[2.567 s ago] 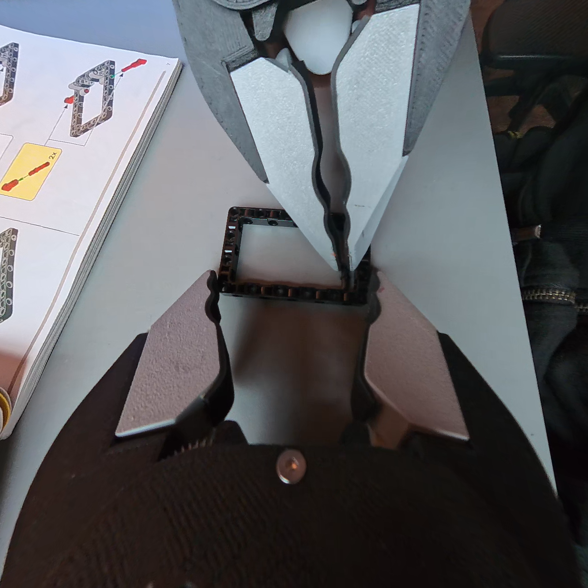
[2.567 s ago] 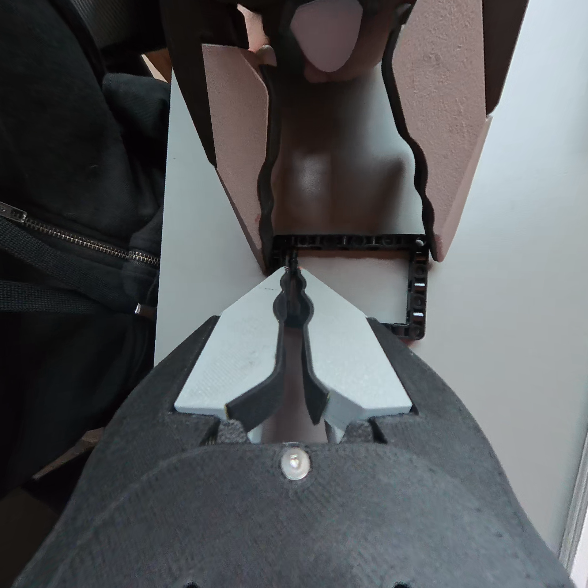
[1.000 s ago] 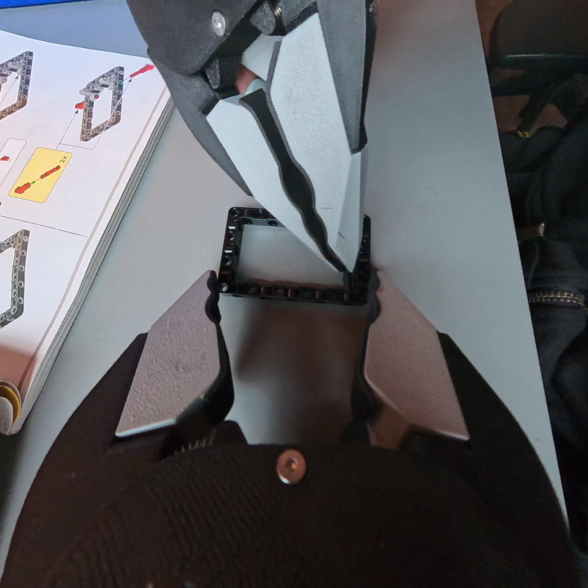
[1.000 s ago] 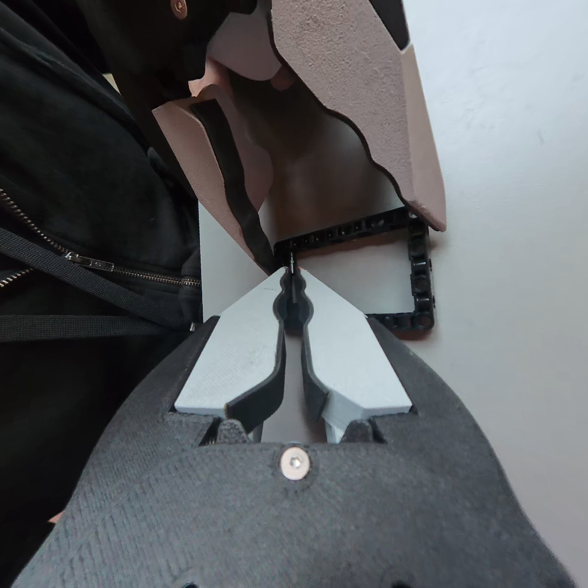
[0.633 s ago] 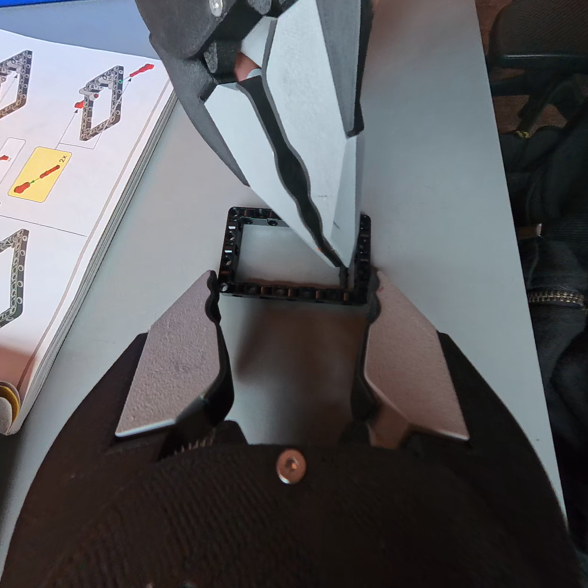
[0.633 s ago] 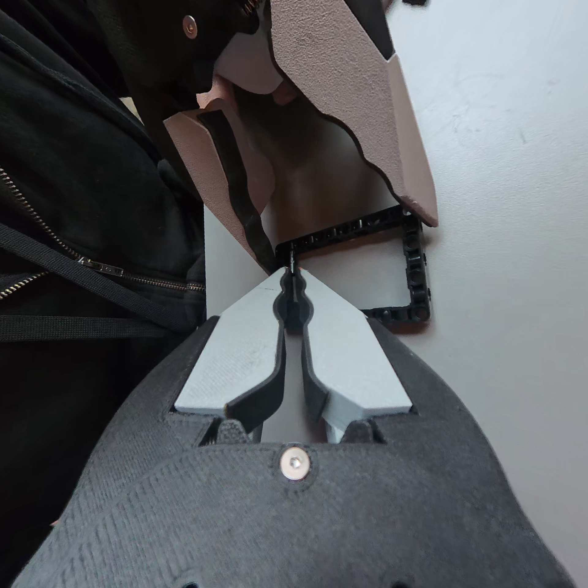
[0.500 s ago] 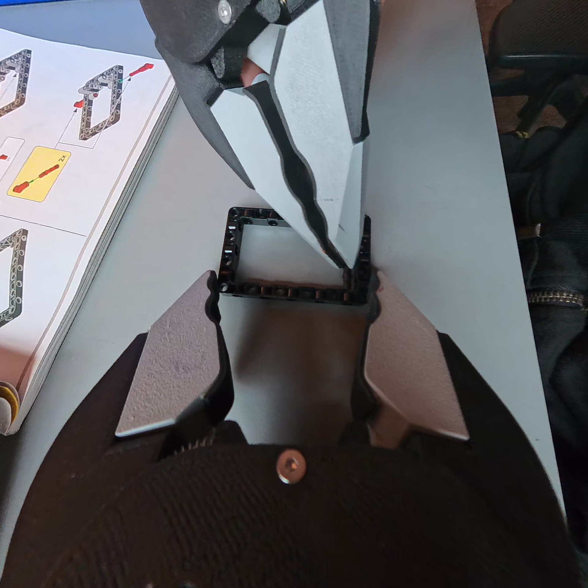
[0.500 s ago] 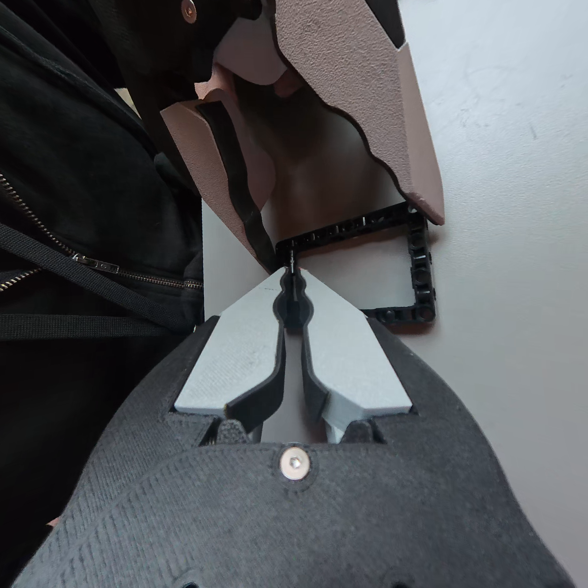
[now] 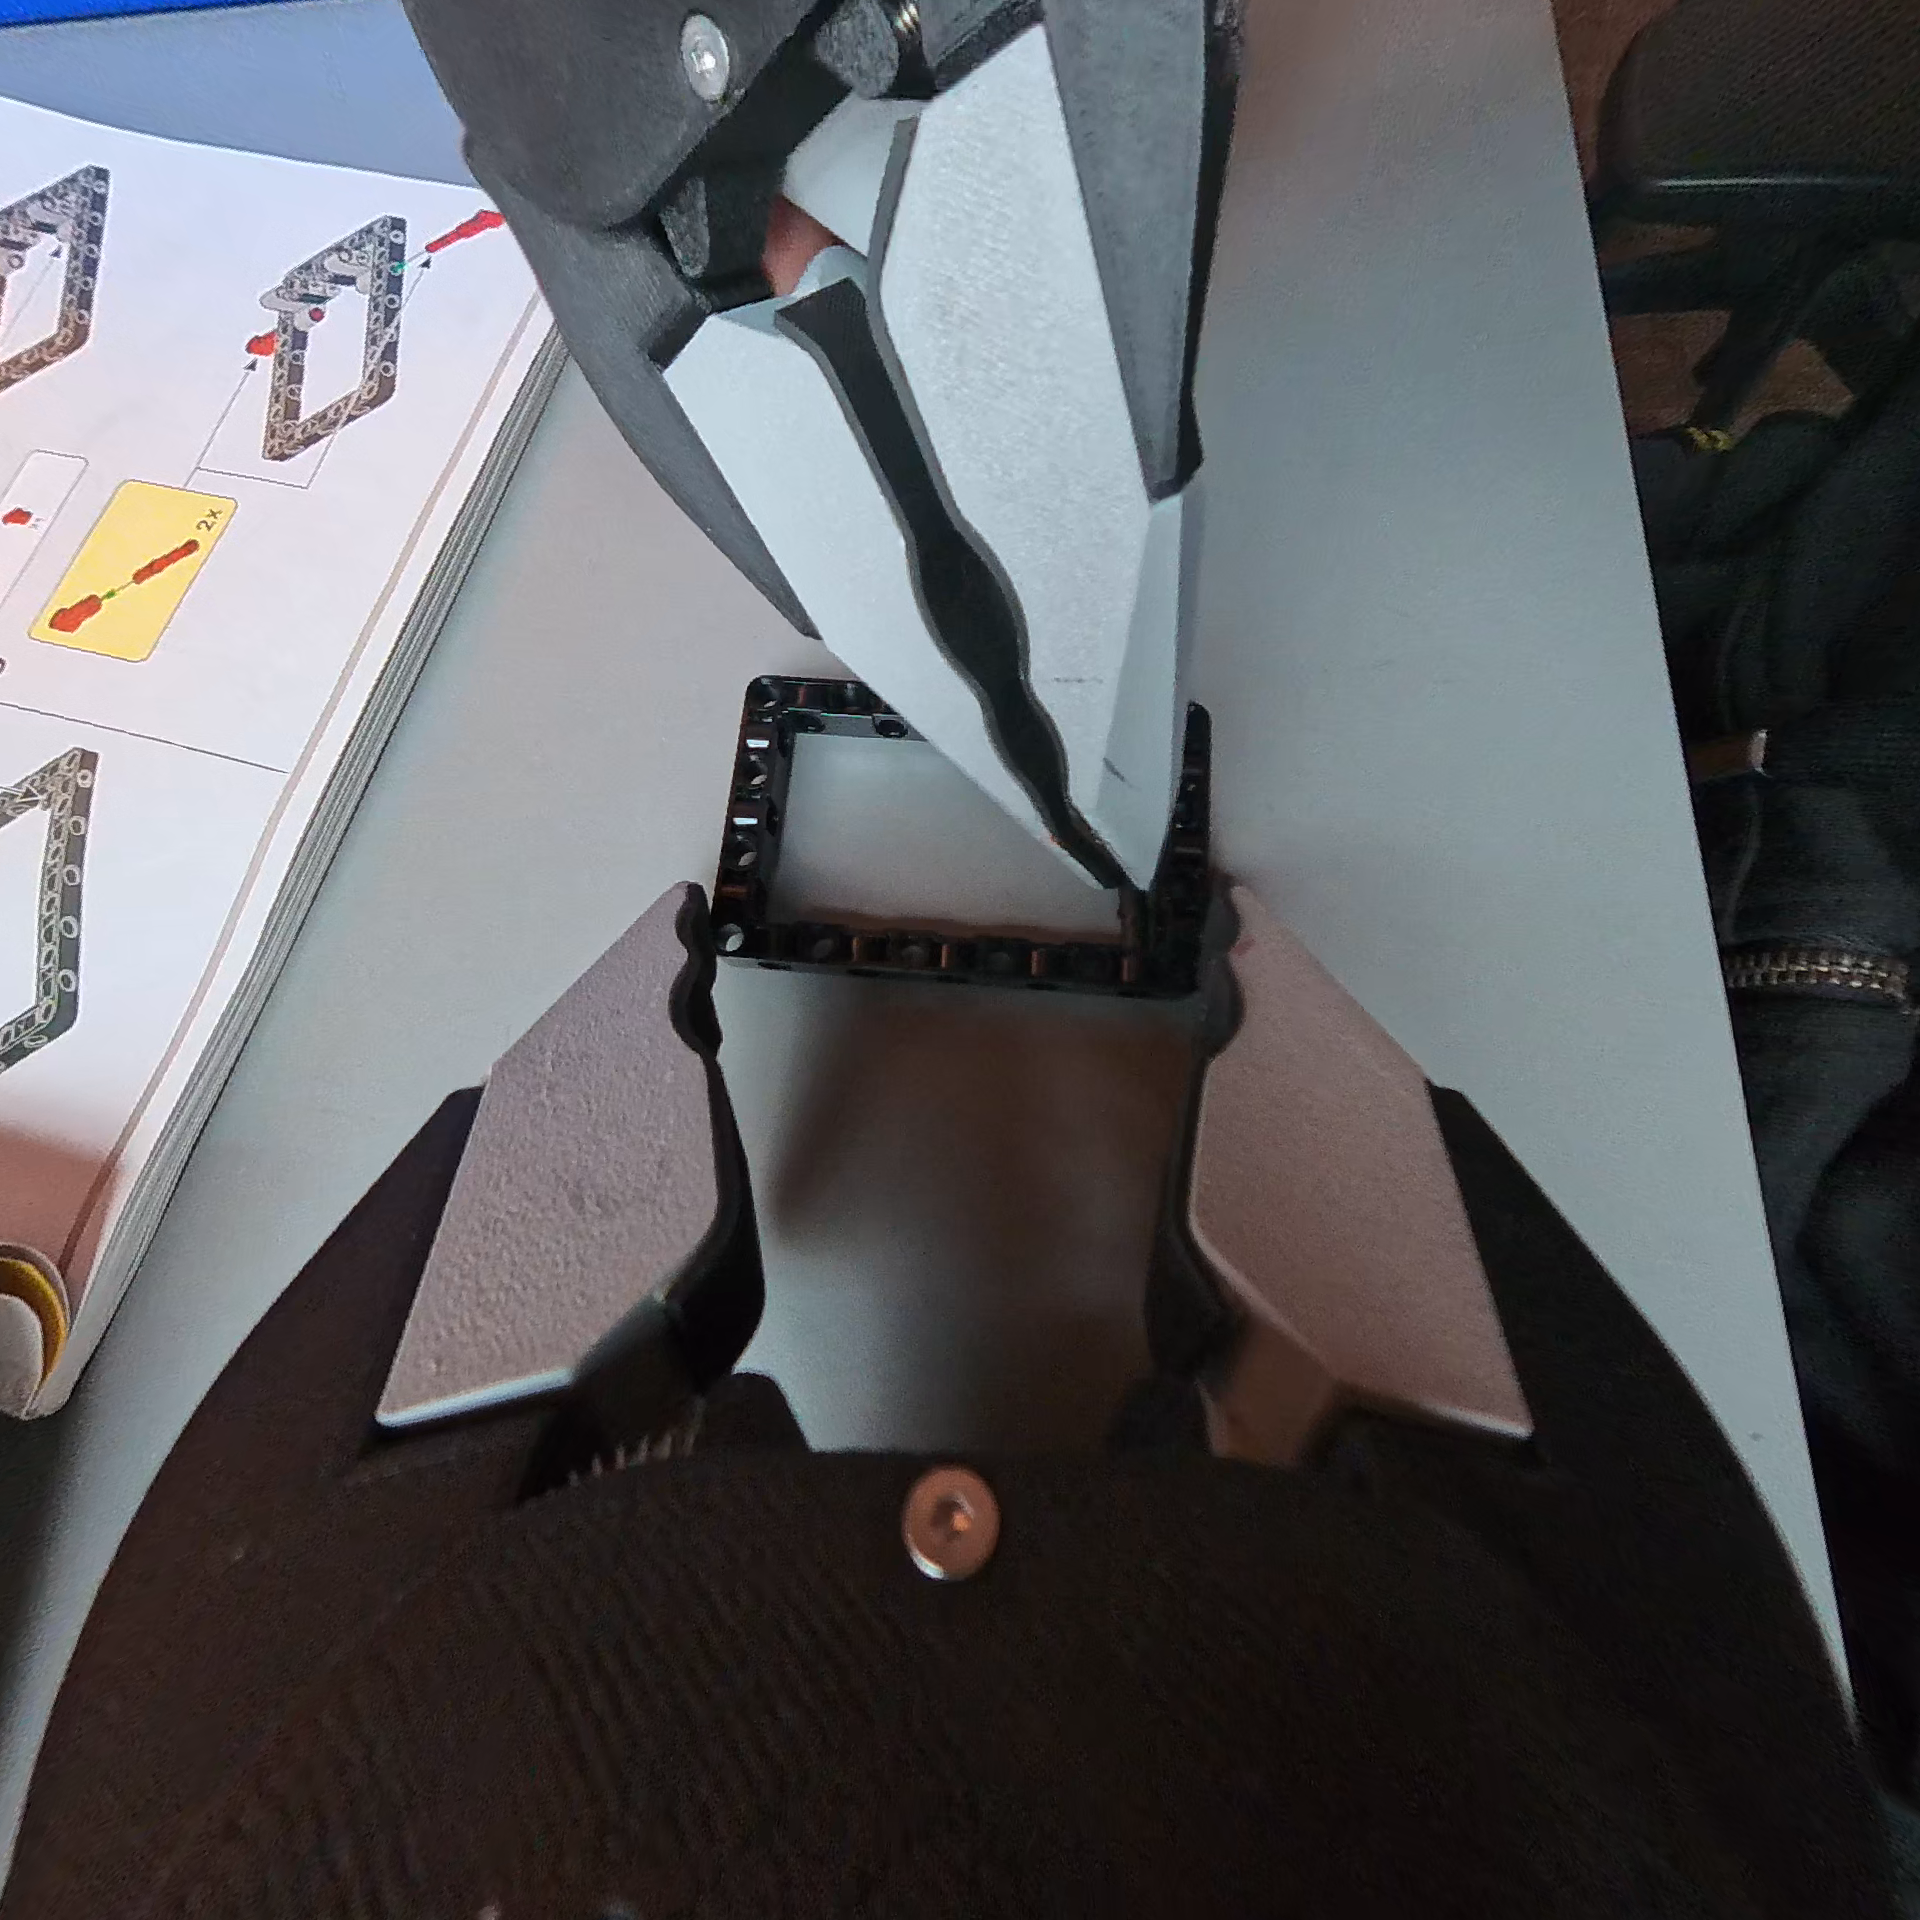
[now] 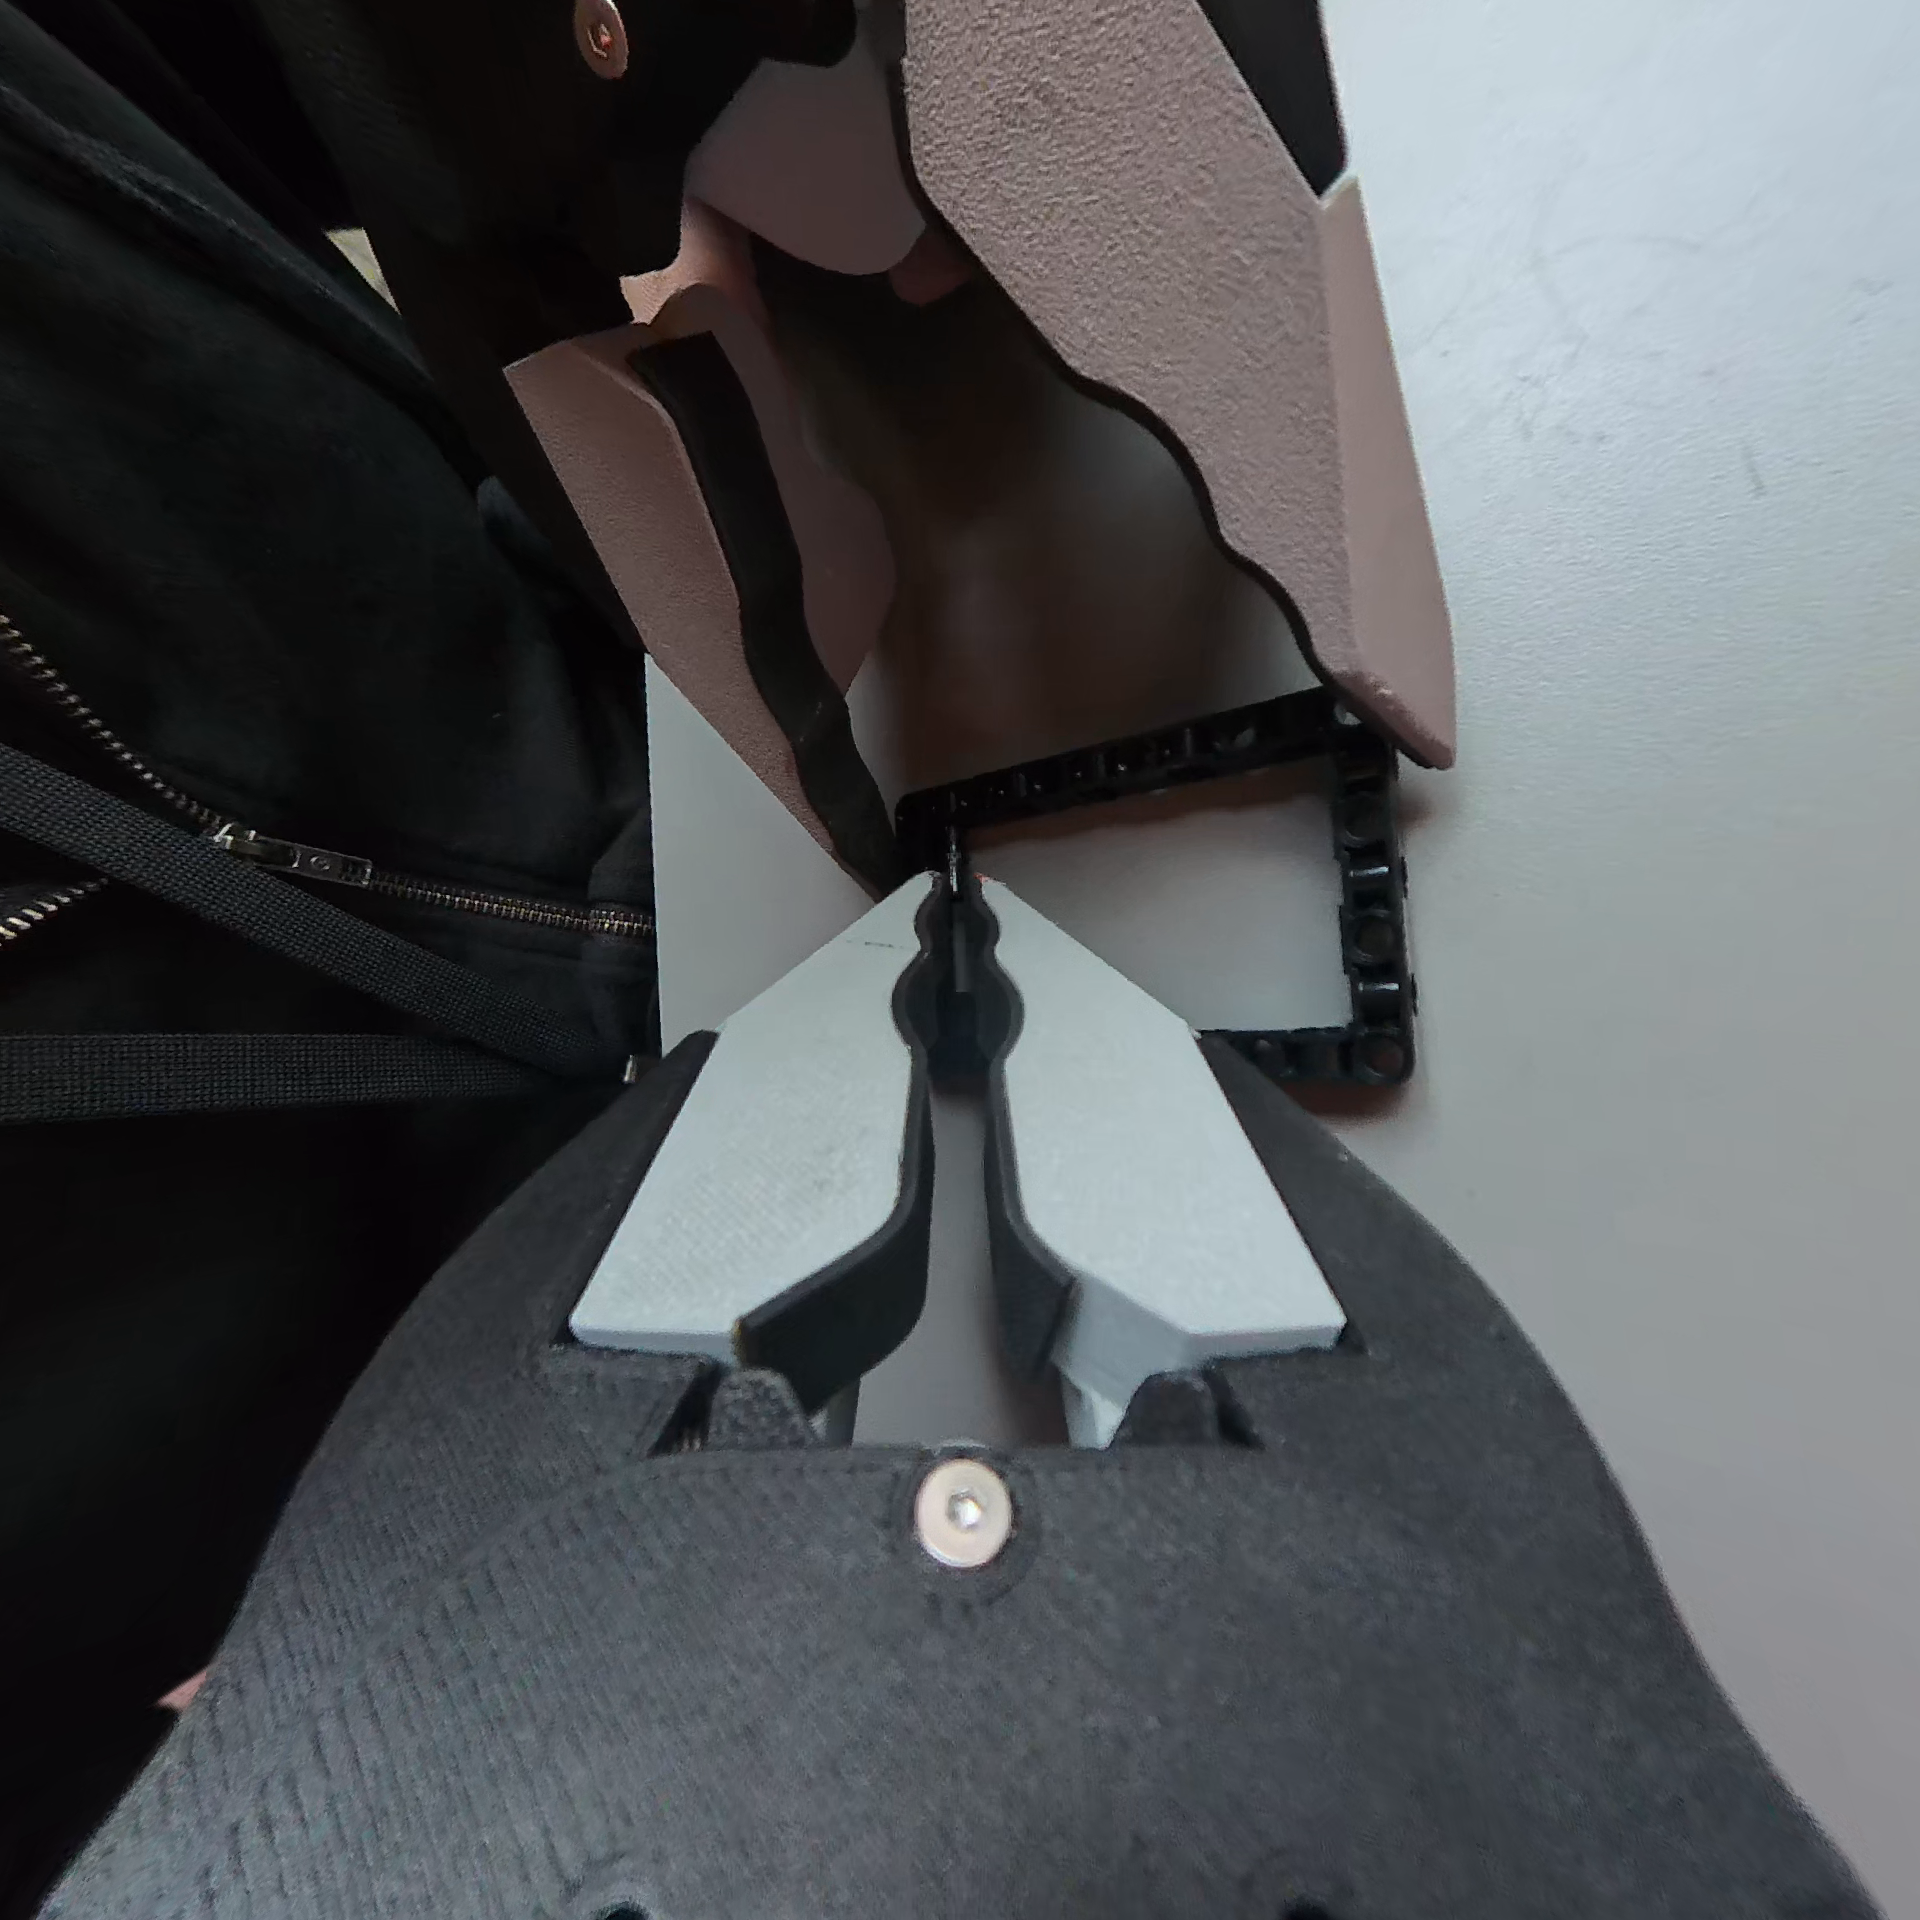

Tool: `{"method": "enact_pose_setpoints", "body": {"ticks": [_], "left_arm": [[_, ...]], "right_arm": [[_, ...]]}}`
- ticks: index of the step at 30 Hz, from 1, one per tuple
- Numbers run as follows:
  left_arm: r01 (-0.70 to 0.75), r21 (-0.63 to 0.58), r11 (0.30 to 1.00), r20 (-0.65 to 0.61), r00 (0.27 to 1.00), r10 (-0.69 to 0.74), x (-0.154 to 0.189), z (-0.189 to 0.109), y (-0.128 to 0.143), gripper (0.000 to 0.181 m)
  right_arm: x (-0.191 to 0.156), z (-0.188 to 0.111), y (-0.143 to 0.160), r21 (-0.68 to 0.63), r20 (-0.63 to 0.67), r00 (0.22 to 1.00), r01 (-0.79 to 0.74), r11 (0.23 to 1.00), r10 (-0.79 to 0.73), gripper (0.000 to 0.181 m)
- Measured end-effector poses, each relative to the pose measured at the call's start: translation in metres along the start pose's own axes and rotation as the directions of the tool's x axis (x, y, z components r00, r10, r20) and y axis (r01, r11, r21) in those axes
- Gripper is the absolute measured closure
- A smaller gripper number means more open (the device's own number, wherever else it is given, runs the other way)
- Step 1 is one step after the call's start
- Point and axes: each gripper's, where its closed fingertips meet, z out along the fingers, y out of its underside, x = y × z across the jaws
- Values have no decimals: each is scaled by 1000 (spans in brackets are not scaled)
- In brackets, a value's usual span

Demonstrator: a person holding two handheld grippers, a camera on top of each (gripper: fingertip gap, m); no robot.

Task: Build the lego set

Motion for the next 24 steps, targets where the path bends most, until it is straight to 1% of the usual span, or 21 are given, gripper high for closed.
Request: {"method": "enact_pose_setpoints", "body": {"ticks": [8,13,18,22,24], "left_arm": [[7,-4,1000,-2,1000,-7,1,0,0,89],[9,-5,1000,-2,1000,-9,1,1,1,89],[2,-4,1000,1,1000,-2,2,0,1,89],[5,-7,1000,-4,1000,-5,2,0,2,89],[5,-9,1000,-6,1000,-5,2,0,2,89]], "right_arm": [[0,2,2,10,-51,999,6,1000,-6,181],[1,3,0,15,-91,995,38,999,-36,181],[1,4,-1,16,-125,988,92,996,-89,181],[1,5,-3,47,-158,980,128,991,-120,181],[1,5,-4,30,-198,964,185,982,-176,181]]}}
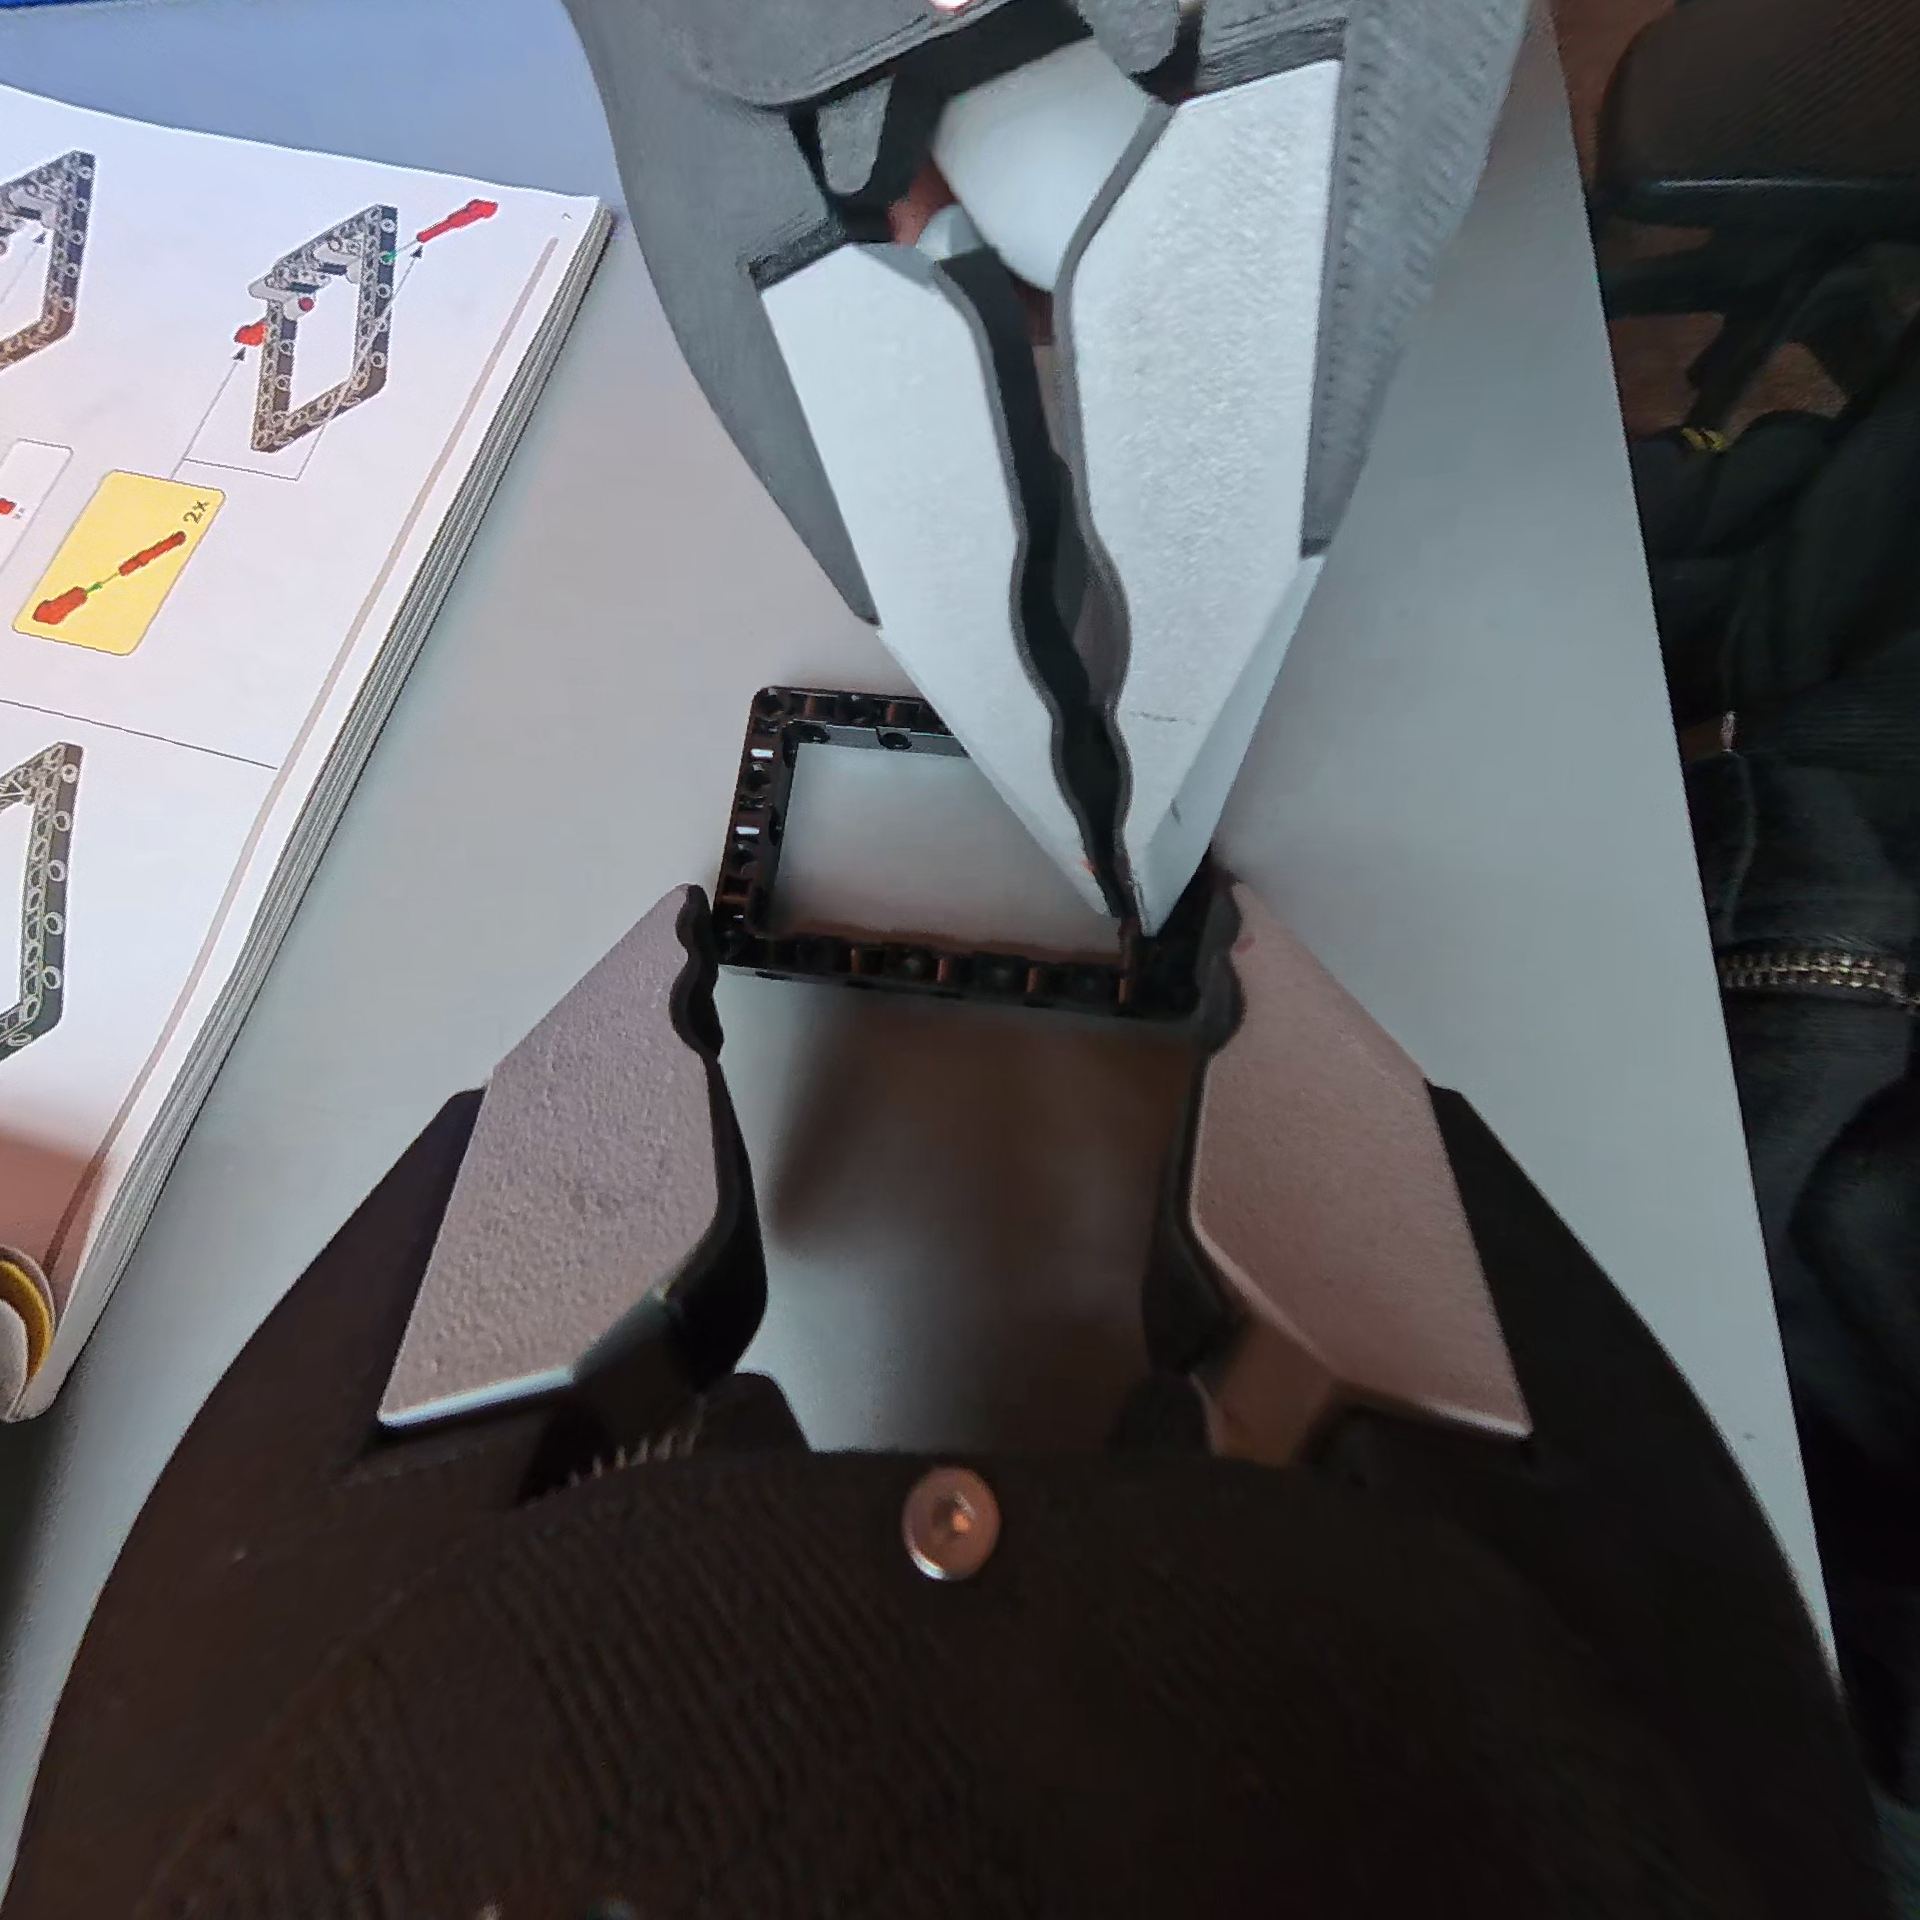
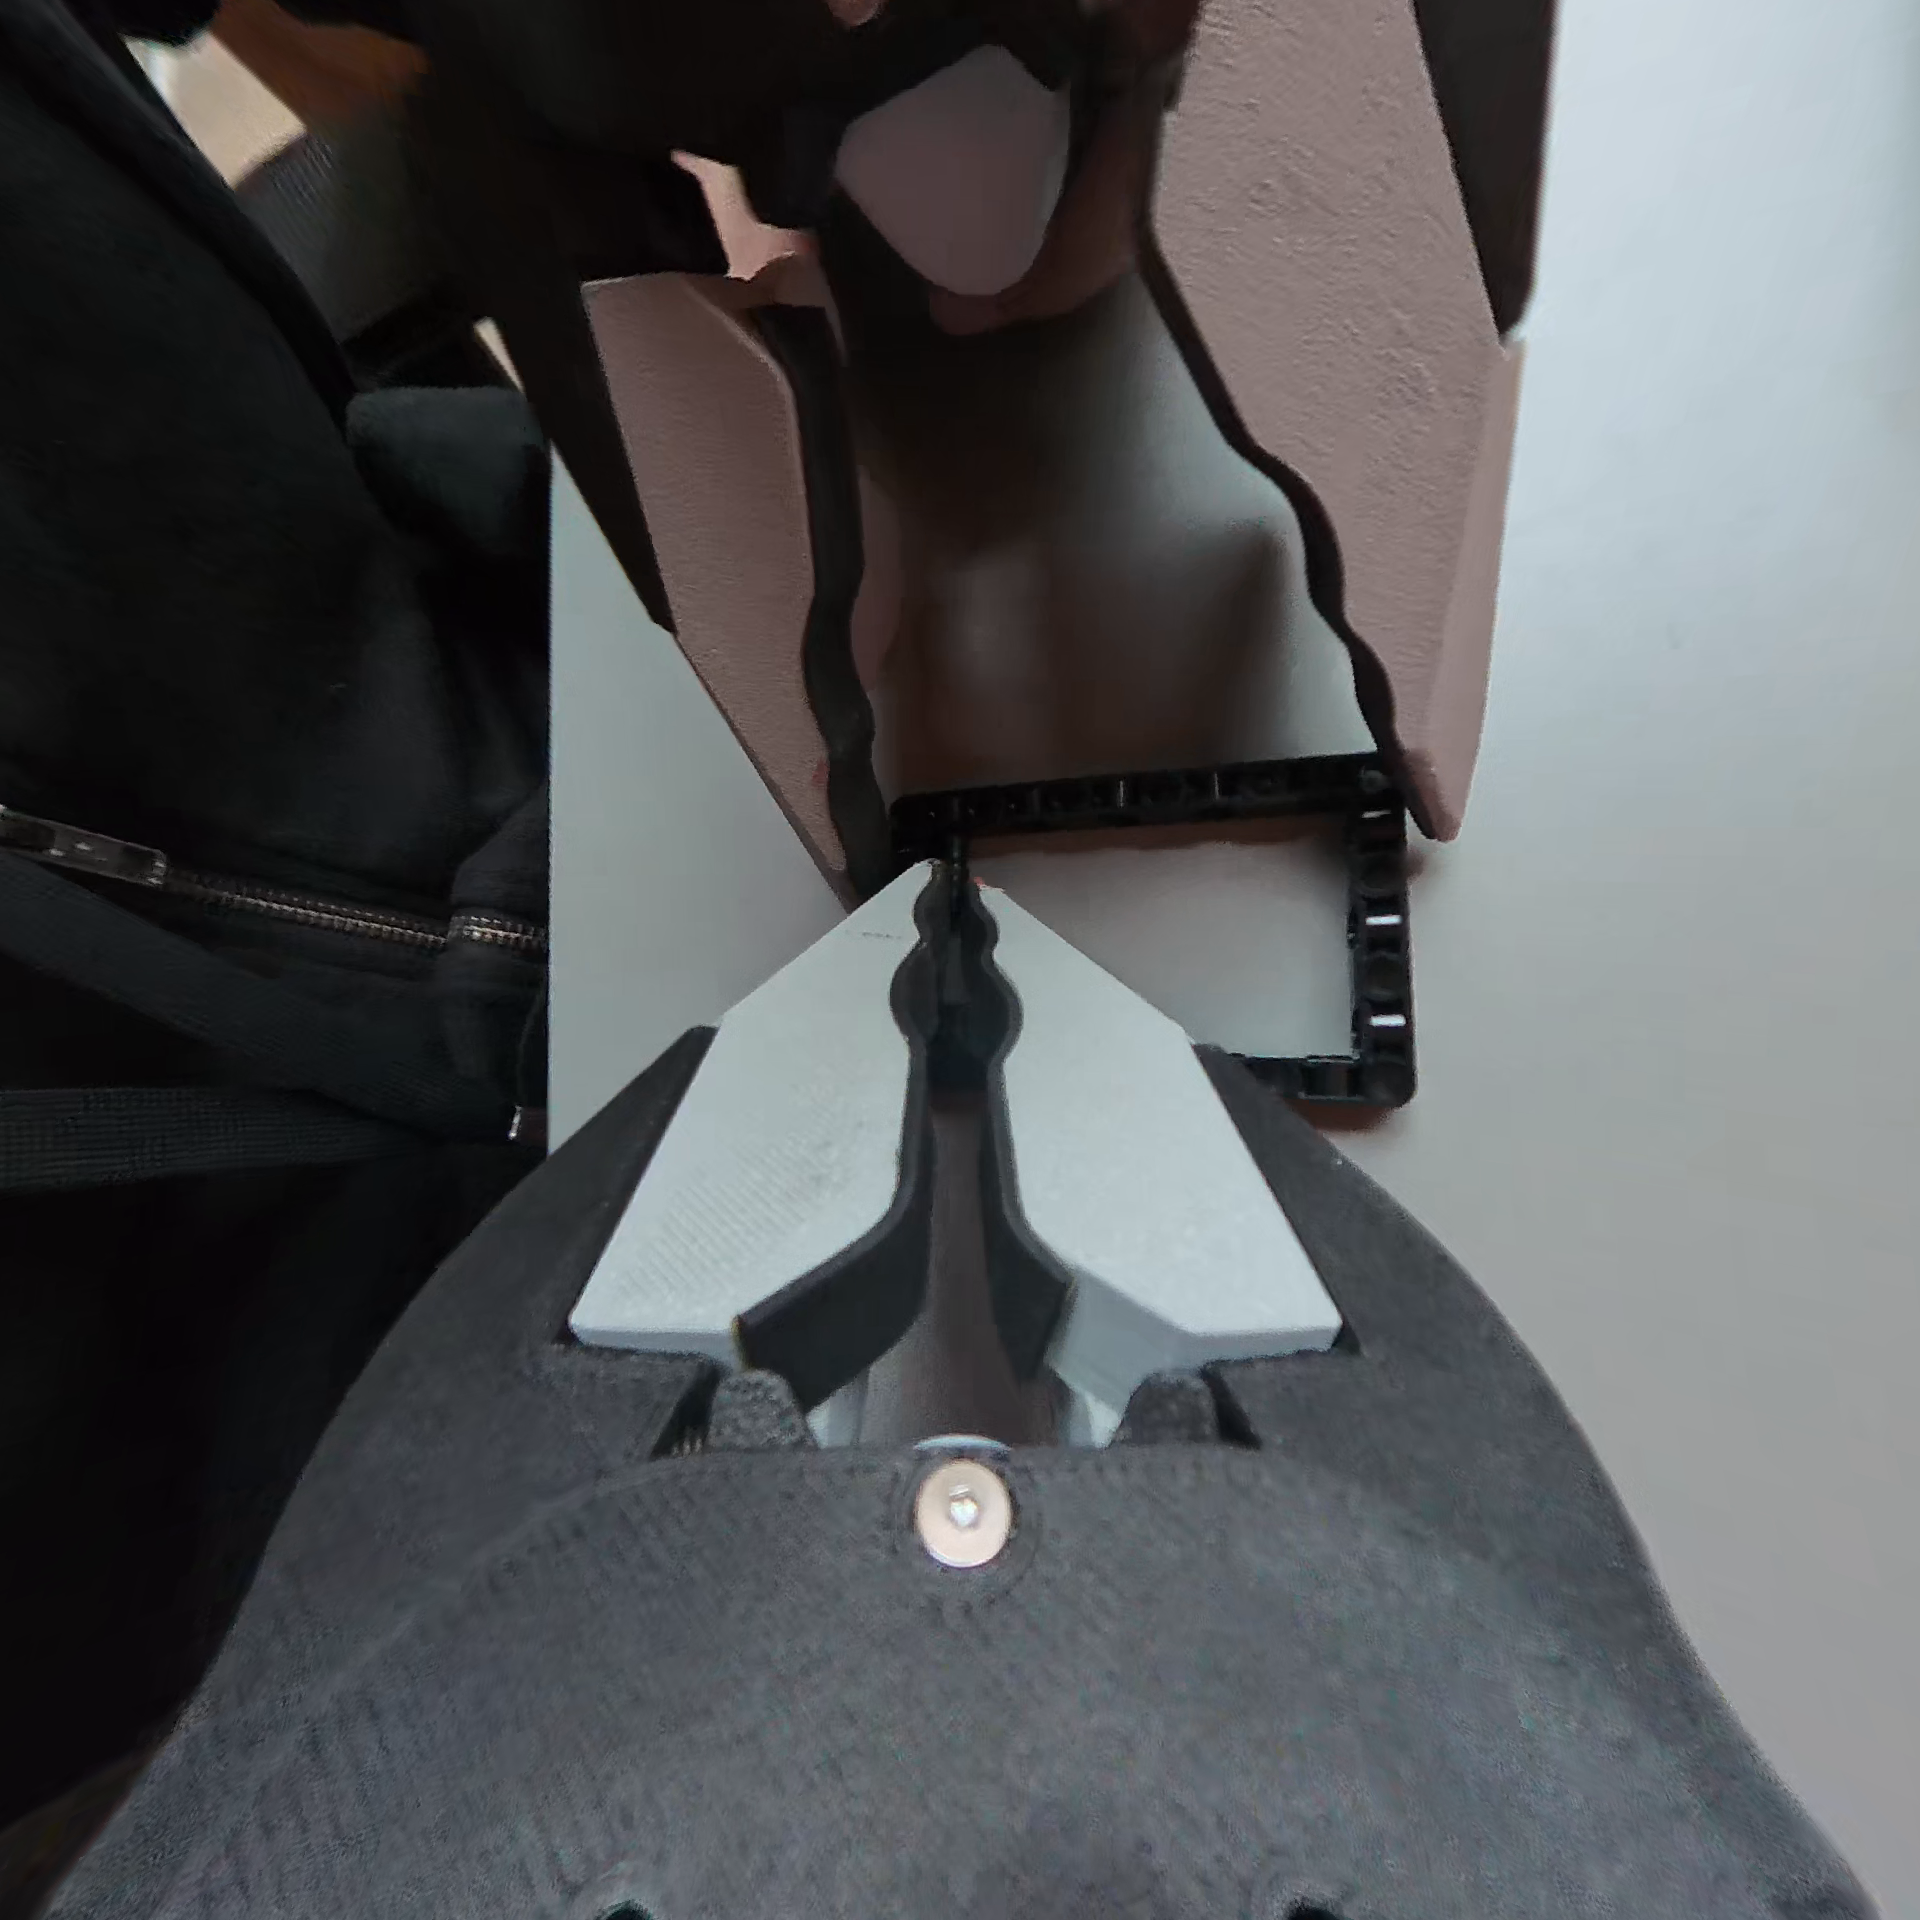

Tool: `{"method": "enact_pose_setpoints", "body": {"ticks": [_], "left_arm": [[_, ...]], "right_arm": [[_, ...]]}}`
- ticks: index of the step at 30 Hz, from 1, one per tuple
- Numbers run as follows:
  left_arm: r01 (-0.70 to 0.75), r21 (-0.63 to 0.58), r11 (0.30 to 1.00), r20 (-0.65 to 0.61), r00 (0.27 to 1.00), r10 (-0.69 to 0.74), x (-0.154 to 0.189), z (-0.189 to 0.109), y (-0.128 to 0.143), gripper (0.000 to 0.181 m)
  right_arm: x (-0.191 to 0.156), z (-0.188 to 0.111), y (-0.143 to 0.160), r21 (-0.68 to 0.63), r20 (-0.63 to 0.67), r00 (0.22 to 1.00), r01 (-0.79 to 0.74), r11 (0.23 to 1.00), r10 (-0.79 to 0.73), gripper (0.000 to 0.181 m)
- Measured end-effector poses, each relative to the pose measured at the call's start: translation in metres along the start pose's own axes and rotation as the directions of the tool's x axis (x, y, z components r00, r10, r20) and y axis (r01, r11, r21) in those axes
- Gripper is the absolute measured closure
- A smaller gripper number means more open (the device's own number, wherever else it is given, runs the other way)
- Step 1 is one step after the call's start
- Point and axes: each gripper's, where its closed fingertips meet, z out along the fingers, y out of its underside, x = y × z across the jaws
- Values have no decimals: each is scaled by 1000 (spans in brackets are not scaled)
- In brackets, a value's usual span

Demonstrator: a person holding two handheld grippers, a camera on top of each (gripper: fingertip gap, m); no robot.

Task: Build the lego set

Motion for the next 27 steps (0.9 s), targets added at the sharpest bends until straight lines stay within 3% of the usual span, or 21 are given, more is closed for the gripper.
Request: {"method": "enact_pose_setpoints", "body": {"ticks": [2,5,6,8,11,15,21,27], "left_arm": [[-6,0,1000,4,1000,6,0,0,0,90],[-41,11,999,21,999,41,0,-1,-2,142],[-102,25,994,-37,994,103,13,-2,-2,160],[-203,5,979,95,975,202,8,-1,-2,162],[-143,13,990,40,989,142,11,-3,-3,160],[-116,17,993,42,992,115,11,-2,-4,155],[8,80,997,-13,1000,-7,19,-19,-16,117],[141,10,990,75,987,-141,-17,-28,-3,87]], "right_arm": [[1,1,-1,-14,-48,996,69,998,-69,181],[2,2,-4,11,-97,986,140,990,-138,181],[15,1,-10,67,-180,978,121,990,-107,181],[20,-1,-12,132,-185,977,134,982,-109,181],[17,-3,-12,128,-146,982,139,982,-120,181],[14,-2,-11,154,10,999,31,988,-33,181],[17,-2,-10,139,-23,998,55,989,-53,181],[13,-17,-21,231,33,999,17,973,-25,172]]}}
